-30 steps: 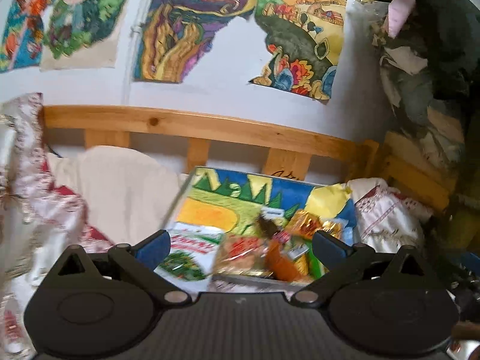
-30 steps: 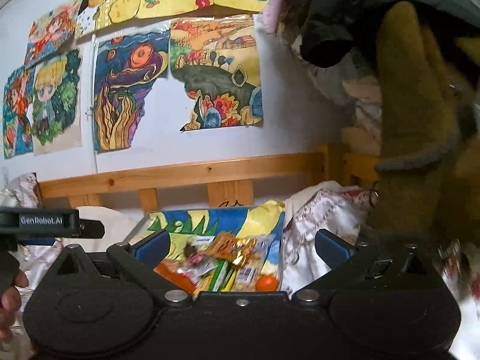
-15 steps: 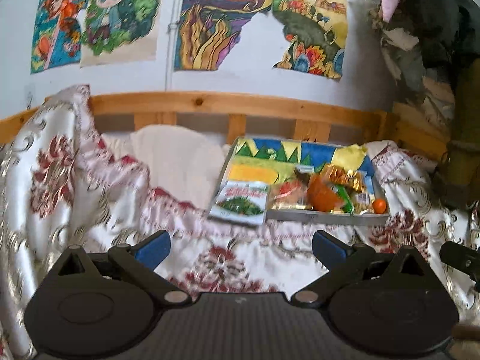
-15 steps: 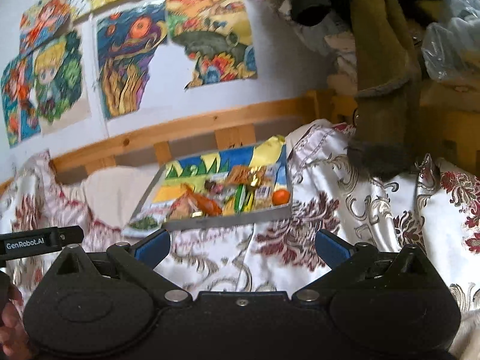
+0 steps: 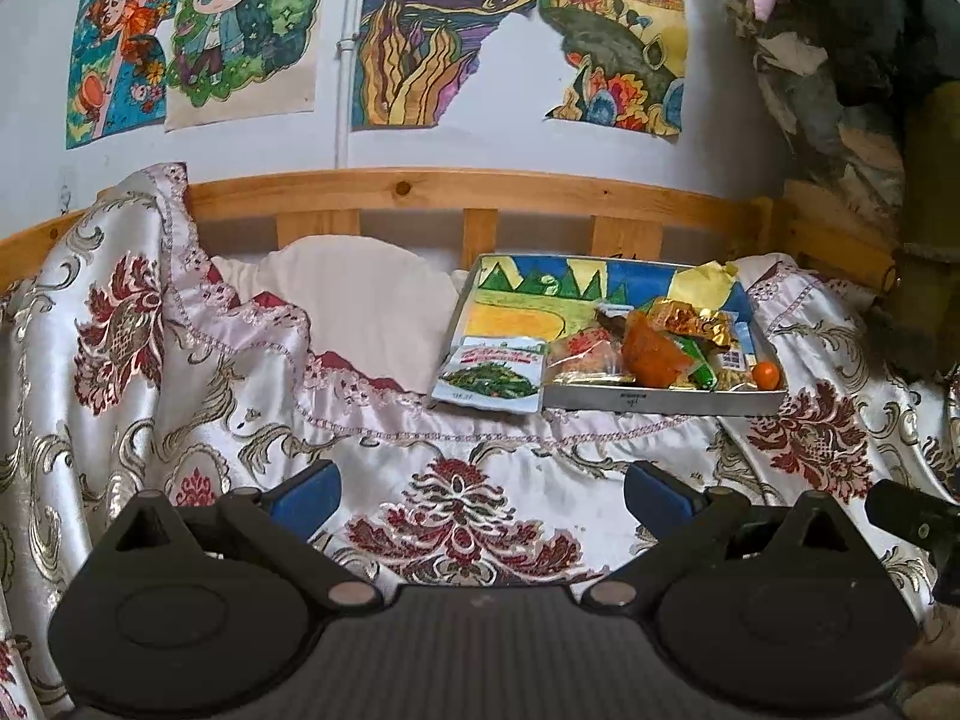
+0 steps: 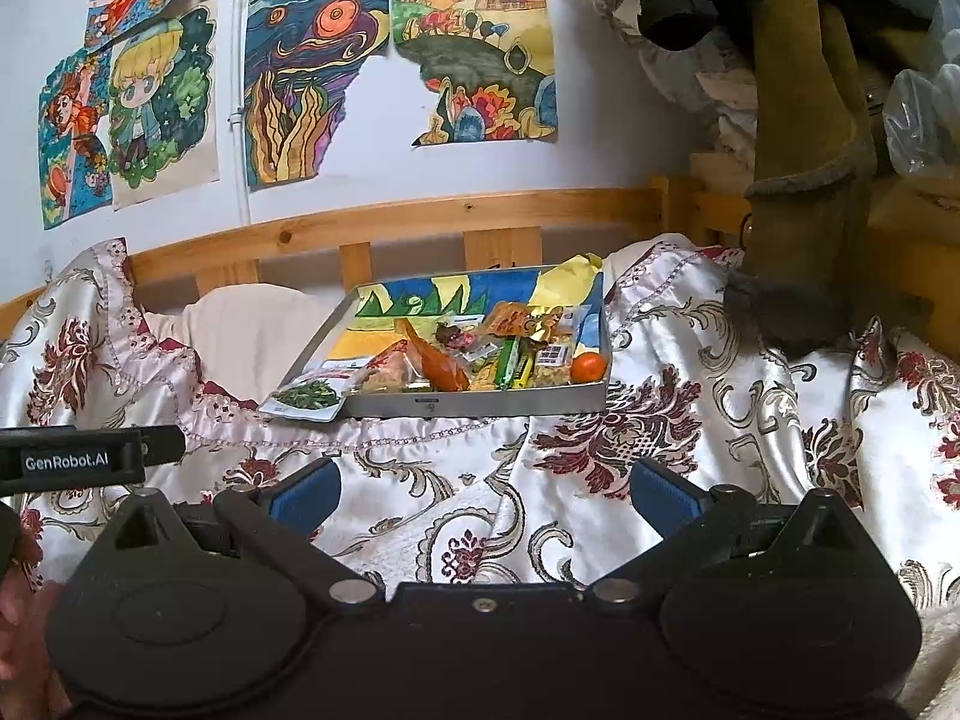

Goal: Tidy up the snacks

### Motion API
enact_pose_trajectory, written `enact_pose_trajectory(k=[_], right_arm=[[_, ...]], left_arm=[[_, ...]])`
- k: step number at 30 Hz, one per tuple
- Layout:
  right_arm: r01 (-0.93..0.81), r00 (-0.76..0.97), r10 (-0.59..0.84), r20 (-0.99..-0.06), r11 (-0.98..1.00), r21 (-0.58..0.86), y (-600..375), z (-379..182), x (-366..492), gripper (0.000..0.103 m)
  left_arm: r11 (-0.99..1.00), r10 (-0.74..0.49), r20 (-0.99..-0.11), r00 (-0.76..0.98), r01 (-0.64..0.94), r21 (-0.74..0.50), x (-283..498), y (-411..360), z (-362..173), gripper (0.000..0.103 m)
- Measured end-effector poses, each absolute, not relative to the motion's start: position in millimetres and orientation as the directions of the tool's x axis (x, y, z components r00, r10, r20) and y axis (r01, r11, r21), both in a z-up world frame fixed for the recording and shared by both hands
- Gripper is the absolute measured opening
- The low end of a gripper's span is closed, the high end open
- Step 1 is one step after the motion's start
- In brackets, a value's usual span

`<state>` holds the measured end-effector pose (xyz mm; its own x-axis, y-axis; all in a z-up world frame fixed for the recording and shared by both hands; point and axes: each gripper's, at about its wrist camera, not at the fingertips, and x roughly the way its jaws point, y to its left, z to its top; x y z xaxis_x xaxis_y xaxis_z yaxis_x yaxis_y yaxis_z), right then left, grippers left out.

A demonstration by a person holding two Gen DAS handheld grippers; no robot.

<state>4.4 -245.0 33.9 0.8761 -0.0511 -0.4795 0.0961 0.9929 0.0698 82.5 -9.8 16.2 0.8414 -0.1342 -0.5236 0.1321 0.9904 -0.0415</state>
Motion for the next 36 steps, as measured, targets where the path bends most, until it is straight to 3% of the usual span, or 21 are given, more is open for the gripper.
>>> enact_pose_trajectory(k=[36], right_arm=[[0.075,0.856,-0.039,-0.515,0.996,0.048,-240.8,24.9,10.9,0.102]], left_arm=[[0.987,-0.145,-0.583,0.800,0.162,-0.023,82.1,-12.7,5.8,0.102]])
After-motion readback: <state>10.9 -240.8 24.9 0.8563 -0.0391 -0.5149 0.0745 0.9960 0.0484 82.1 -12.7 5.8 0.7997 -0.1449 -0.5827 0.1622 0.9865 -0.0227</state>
